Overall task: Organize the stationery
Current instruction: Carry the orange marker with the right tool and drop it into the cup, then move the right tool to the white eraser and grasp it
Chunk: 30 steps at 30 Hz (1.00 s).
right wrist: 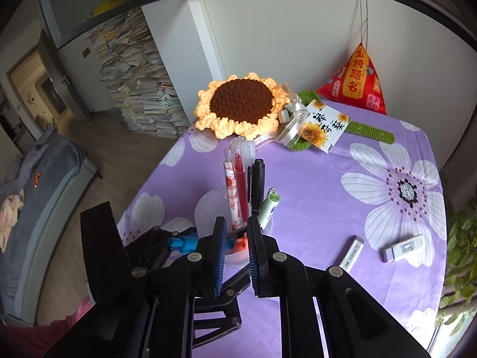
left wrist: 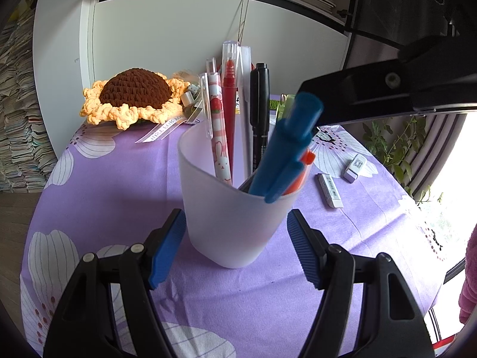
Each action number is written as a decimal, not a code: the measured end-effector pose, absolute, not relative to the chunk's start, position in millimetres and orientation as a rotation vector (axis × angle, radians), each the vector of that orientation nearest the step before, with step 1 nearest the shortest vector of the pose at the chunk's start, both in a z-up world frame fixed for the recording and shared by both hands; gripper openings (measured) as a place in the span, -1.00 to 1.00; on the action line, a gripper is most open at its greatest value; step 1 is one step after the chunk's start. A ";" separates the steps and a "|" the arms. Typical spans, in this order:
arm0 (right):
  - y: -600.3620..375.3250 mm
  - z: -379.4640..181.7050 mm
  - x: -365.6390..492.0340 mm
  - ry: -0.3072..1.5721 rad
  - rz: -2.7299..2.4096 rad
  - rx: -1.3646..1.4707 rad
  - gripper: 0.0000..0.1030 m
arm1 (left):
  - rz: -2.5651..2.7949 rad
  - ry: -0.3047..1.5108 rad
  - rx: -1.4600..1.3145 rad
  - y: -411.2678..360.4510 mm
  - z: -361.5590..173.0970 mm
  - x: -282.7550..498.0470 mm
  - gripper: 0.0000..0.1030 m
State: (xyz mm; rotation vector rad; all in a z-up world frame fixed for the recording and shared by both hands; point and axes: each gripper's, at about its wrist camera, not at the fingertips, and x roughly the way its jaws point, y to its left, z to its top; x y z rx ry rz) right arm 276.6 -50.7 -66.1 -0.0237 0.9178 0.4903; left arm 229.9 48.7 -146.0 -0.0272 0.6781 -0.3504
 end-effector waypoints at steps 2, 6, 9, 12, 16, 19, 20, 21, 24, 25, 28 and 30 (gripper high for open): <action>-52.8 -65.6 276.4 0.915 0.492 -0.016 -0.73 | -0.351 0.678 -0.027 48.6 -145.9 229.3 0.34; -61.9 -62.0 275.7 0.892 0.473 0.004 -0.73 | -0.351 0.678 -0.027 48.7 -146.0 229.8 0.34; -76.5 -56.4 276.8 0.849 0.416 0.029 -0.73 | -0.351 0.678 -0.027 48.5 -145.9 229.2 0.34; -94.4 -53.1 279.4 0.797 0.311 0.040 -0.72 | -0.351 0.678 -0.027 48.7 -146.0 229.8 0.34; -113.7 -64.0 293.4 0.834 0.221 0.049 -0.72 | -0.351 0.677 -0.027 48.7 -146.0 229.9 0.34; -125.8 -84.7 310.4 0.943 0.189 0.085 -0.72 | -0.352 0.677 -0.027 49.9 -146.8 232.1 0.34; -128.9 -91.3 314.7 0.969 0.179 0.094 -0.72 | -0.351 0.678 -0.027 49.9 -146.8 232.1 0.34; -134.0 -100.1 320.5 0.998 0.156 0.106 -0.72 | -0.351 0.678 -0.027 49.8 -146.6 231.6 0.34; -145.0 -119.8 333.2 1.062 0.091 0.125 -0.72 | -0.351 0.678 -0.027 49.9 -146.7 232.0 0.34; -148.9 -127.2 338.1 1.091 0.075 0.139 -0.72 | -0.351 0.678 -0.027 49.9 -146.8 232.1 0.34; -155.5 -145.8 348.6 1.160 0.045 0.170 -0.72 | -0.352 0.678 -0.027 50.0 -146.8 232.1 0.34; -155.6 -154.4 353.3 1.187 0.030 0.160 -0.72 | -0.352 0.677 -0.027 49.8 -146.7 231.5 0.34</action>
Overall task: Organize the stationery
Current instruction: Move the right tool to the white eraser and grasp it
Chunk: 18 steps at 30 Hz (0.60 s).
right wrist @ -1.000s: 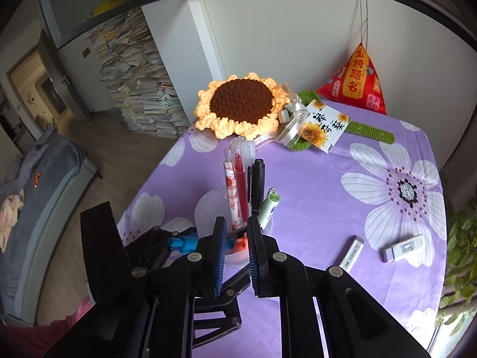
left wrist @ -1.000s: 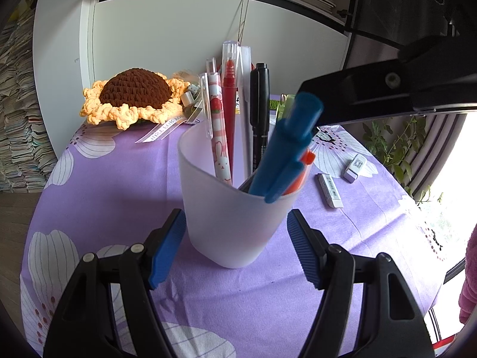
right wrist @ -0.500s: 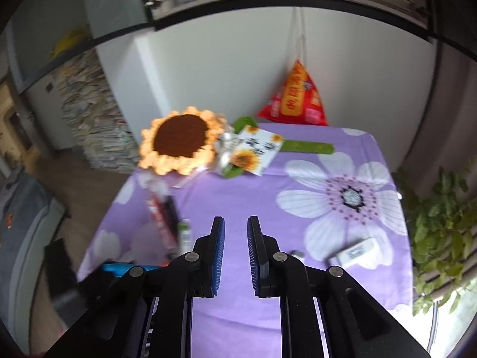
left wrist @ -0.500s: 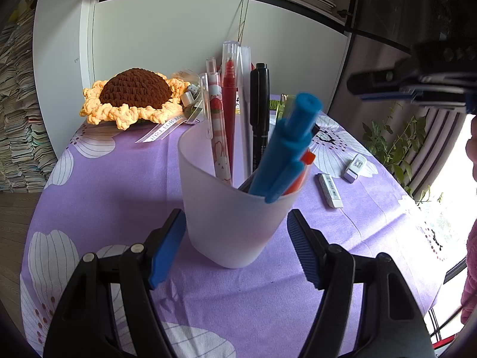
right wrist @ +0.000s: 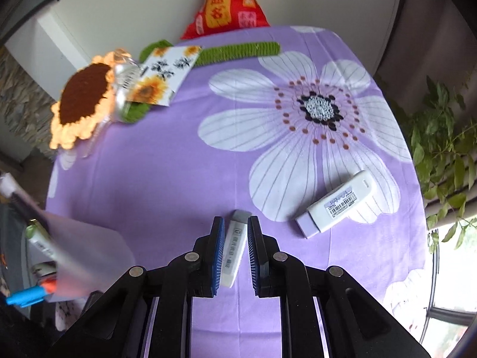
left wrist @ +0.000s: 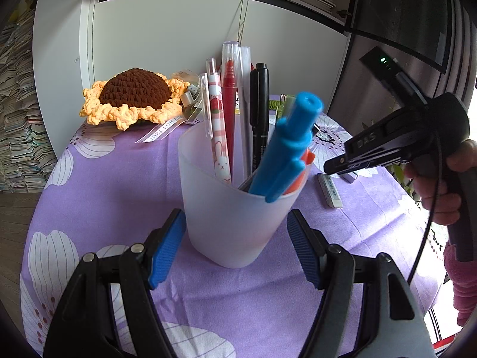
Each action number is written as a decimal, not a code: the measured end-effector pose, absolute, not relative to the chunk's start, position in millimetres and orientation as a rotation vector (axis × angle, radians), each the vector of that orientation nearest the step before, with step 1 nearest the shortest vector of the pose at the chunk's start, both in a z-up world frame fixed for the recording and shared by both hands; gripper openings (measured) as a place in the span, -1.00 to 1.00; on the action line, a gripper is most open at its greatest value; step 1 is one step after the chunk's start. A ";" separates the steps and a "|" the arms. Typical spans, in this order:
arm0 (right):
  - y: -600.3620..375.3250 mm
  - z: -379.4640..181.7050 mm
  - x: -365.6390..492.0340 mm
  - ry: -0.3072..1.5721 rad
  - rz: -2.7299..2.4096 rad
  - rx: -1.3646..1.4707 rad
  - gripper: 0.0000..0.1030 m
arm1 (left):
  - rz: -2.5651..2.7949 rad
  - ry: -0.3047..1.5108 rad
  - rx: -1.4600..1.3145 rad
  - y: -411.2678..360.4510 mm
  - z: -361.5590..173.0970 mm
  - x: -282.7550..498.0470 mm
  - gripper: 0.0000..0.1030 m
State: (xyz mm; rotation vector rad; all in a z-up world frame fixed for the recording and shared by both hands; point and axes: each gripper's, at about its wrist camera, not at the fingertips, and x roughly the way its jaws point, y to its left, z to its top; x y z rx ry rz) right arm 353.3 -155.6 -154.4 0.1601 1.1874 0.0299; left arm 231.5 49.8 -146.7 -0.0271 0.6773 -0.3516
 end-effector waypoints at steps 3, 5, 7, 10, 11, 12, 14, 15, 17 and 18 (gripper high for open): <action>-153.6 -163.4 358.3 1.219 0.008 0.140 -0.65 | -0.352 0.678 -0.027 49.7 -146.7 231.5 0.34; -152.7 -165.5 359.2 1.226 0.016 0.150 -0.51 | -0.352 0.677 -0.027 49.9 -146.8 232.1 0.34; -151.2 -167.2 359.5 1.237 0.021 0.154 -0.47 | -0.352 0.678 -0.027 49.9 -146.8 231.9 0.34; -147.0 -168.9 359.7 1.241 0.021 0.147 -0.47 | -0.352 0.677 -0.027 49.9 -146.8 231.9 0.34; -145.8 -169.4 359.9 1.241 0.016 0.137 -0.47 | -0.352 0.677 -0.027 49.9 -146.8 232.1 0.34; -143.5 -171.1 361.2 1.244 0.009 0.132 -0.47 | -0.352 0.677 -0.027 50.0 -146.9 232.2 0.34; -142.1 -171.8 362.9 1.244 0.001 0.128 -0.47 | -0.352 0.677 -0.027 50.0 -146.8 232.1 0.34; -140.9 -172.0 363.2 1.246 -0.002 0.121 -0.47 | -0.352 0.677 -0.027 49.8 -146.7 231.5 0.34; -138.1 -172.0 363.0 1.240 -0.009 0.108 -0.47 | -0.352 0.677 -0.027 49.9 -146.8 231.7 0.34; -136.1 -171.9 363.0 1.237 -0.011 0.096 -0.47 | -0.352 0.677 -0.027 49.9 -146.9 232.0 0.34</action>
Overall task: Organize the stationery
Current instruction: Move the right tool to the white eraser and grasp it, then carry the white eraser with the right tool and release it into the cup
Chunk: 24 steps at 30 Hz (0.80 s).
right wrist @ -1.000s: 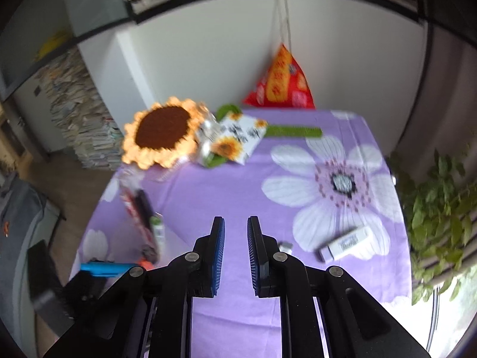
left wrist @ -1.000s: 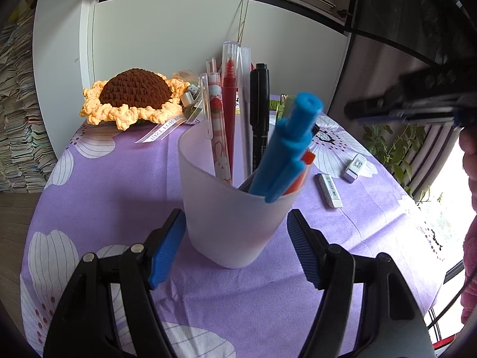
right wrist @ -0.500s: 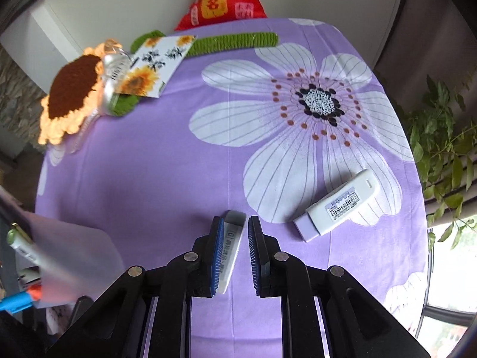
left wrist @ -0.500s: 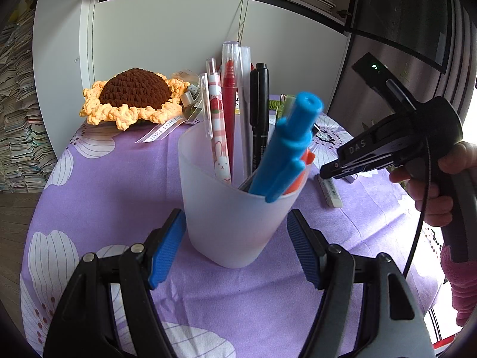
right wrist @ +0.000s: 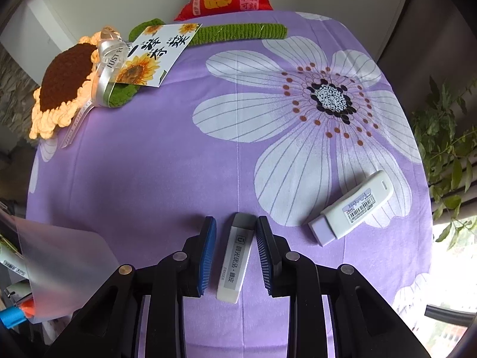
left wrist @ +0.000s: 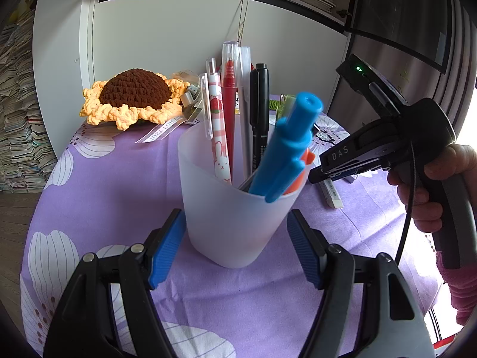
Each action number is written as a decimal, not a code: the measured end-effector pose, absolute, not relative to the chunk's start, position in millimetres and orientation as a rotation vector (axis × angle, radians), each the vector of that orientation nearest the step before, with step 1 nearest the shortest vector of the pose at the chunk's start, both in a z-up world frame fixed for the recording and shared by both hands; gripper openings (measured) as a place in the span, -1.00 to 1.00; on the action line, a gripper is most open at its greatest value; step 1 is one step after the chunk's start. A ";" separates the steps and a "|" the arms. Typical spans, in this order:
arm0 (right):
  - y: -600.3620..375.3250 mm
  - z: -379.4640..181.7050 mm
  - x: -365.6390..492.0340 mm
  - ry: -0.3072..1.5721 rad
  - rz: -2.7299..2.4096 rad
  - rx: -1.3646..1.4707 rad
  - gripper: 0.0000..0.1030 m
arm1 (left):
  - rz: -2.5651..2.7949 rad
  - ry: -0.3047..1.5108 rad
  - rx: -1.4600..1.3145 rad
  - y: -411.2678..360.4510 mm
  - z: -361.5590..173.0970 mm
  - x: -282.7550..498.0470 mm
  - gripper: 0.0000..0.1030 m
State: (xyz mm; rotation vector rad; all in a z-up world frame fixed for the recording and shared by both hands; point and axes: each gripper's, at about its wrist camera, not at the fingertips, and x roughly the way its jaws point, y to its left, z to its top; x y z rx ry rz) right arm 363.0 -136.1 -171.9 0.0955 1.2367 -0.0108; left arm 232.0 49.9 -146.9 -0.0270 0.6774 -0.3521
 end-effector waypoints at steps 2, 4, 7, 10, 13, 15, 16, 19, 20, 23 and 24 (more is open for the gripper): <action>-128.9 -172.3 362.7 1.227 -0.009 0.069 -0.62 | -0.354 0.677 -0.027 49.9 -146.9 232.1 0.34; -127.0 -170.4 360.1 1.216 0.010 0.082 -0.67 | -0.354 0.678 -0.026 49.9 -146.9 232.0 0.34; -128.6 -155.0 352.1 1.164 0.040 0.129 -0.67 | -0.354 0.677 -0.026 49.9 -146.9 232.0 0.34; -126.7 -131.5 340.8 1.097 0.066 0.121 -0.67 | -0.354 0.678 -0.027 49.9 -146.9 231.9 0.34; -121.9 -108.9 324.2 1.036 0.107 0.125 -0.67 | -0.355 0.678 -0.027 49.9 -147.0 232.0 0.34; -118.5 -89.1 311.1 0.970 0.144 0.126 -0.67 | -0.354 0.678 -0.026 50.0 -147.0 232.1 0.34; -115.1 -78.6 306.6 0.938 0.160 0.126 -0.67 | -0.355 0.677 -0.026 50.0 -147.0 232.0 0.34; -107.4 -44.8 287.0 0.831 0.227 0.112 -0.67 | -0.355 0.677 -0.026 50.0 -147.0 232.0 0.34; -102.7 -34.3 279.9 0.801 0.253 0.098 -0.67 | -0.355 0.677 -0.027 49.9 -146.9 231.7 0.34; -87.2 -11.2 266.3 0.736 0.328 0.066 -0.67 | -0.355 0.677 -0.027 49.9 -146.9 231.7 0.34; -81.5 -6.5 263.2 0.725 0.355 0.061 -0.67 | -0.355 0.677 -0.027 49.9 -146.9 231.5 0.34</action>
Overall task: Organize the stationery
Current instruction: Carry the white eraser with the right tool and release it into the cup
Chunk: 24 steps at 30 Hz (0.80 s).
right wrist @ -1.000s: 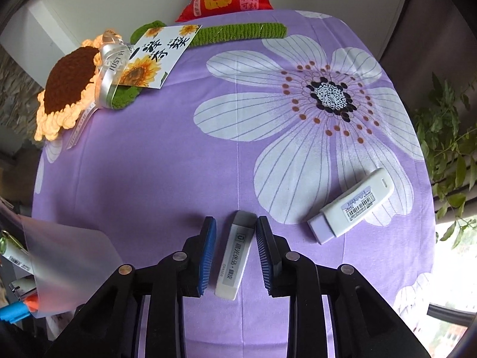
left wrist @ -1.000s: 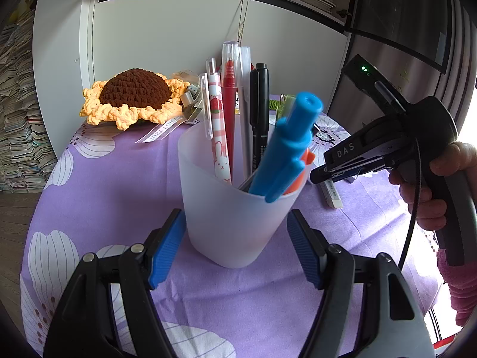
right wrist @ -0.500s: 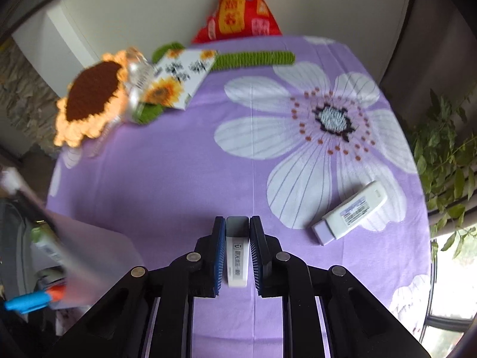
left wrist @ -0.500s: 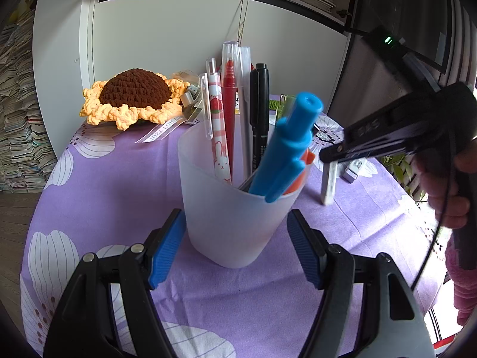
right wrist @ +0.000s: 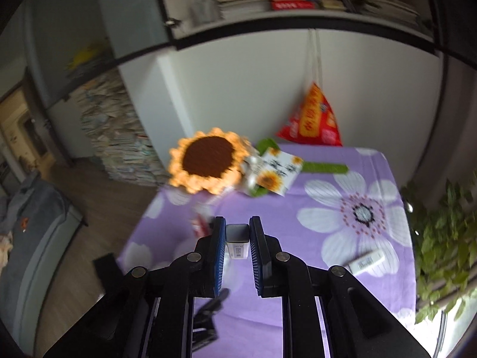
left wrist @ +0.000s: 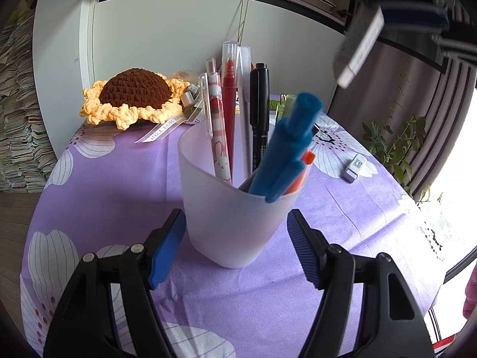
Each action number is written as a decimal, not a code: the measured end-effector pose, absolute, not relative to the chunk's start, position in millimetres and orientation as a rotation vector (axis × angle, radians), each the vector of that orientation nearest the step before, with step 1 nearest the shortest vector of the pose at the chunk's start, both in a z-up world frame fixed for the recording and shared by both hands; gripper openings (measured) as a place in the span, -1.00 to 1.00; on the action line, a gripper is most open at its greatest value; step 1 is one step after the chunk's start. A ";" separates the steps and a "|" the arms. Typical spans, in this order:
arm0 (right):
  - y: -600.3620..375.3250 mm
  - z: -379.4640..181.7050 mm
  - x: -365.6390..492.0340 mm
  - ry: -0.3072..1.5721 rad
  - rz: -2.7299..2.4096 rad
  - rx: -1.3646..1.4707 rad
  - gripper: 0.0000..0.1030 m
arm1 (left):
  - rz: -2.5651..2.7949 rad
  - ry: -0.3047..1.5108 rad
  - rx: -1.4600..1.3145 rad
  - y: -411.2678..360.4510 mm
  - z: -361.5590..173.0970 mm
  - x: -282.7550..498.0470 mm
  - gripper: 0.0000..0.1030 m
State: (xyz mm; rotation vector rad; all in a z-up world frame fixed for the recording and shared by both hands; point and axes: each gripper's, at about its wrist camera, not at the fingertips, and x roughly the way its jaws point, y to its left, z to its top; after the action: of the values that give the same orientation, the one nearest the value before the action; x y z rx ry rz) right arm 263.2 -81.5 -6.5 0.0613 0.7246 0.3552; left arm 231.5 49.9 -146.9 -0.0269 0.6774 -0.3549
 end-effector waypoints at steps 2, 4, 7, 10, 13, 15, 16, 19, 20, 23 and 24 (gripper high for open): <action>-70.2 -2.8 261.5 0.719 0.402 0.049 -0.67 | -0.355 0.677 -0.027 50.0 -147.0 232.1 0.34; -58.8 -5.1 262.9 0.735 0.438 0.043 -0.67 | -0.355 0.677 -0.027 49.9 -147.0 232.1 0.34; -47.2 -14.9 269.4 0.782 0.483 0.049 -0.67 | -0.355 0.677 -0.026 49.9 -147.0 232.1 0.34; -40.1 -25.0 276.3 0.810 0.501 0.046 -0.67 | -0.355 0.677 -0.026 50.0 -147.0 232.1 0.34; -36.5 -33.5 283.6 0.837 0.522 0.060 -0.67 | -0.355 0.677 -0.026 50.0 -147.0 232.0 0.34; -33.5 -38.3 288.4 0.857 0.532 0.066 -0.67 | -0.355 0.678 -0.026 50.0 -147.1 232.1 0.34; -32.1 -40.3 289.8 0.863 0.533 0.066 -0.67 | -0.355 0.677 -0.026 50.0 -147.1 232.1 0.34; -28.0 -48.1 293.1 0.885 0.538 0.054 -0.67 | -0.355 0.677 -0.026 50.0 -147.1 232.1 0.34; -27.0 -50.9 293.7 0.895 0.540 0.052 -0.67 | -0.355 0.678 -0.026 49.9 -147.0 231.8 0.34; -25.1 -57.3 294.3 0.917 0.541 0.047 -0.67 | -0.355 0.678 -0.027 50.8 -147.7 234.1 0.34; -24.4 -59.3 294.5 0.923 0.542 0.046 -0.67 | -0.355 0.678 -0.027 50.8 -147.7 234.0 0.34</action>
State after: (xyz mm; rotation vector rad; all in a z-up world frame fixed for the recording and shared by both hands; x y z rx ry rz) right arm 294.5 -24.4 -59.3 0.0462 0.9234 0.5416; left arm 234.0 50.8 -147.7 -0.0265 0.6781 -0.3550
